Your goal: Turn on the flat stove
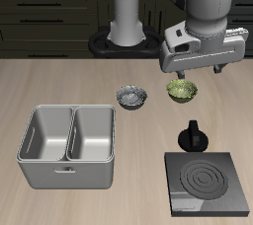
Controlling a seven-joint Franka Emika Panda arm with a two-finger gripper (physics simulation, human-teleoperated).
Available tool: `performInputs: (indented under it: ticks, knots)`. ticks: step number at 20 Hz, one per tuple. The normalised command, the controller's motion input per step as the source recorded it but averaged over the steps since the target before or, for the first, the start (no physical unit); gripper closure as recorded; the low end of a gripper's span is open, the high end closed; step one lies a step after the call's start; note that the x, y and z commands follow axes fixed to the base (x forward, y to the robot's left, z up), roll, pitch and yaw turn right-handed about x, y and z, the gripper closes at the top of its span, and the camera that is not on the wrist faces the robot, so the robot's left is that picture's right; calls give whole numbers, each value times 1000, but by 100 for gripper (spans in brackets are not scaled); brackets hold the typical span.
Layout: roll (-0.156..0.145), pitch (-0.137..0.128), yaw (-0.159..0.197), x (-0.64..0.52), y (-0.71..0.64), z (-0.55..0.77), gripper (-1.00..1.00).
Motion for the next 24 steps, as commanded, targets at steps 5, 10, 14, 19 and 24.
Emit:
performInputs:
  ticks: [5,10,14,19,24]
  knots:
    - [-17,-60,15,-149,-2,-265,-100]
    - [-10,-56,24,-104,28,-545,-100]
    - [-6,2,-14,-33,-30,-648,-100]
    - [-21,-65,5,-170,0,-513,-100]
    - [-17,-69,-9,-164,-50,-287,-100]
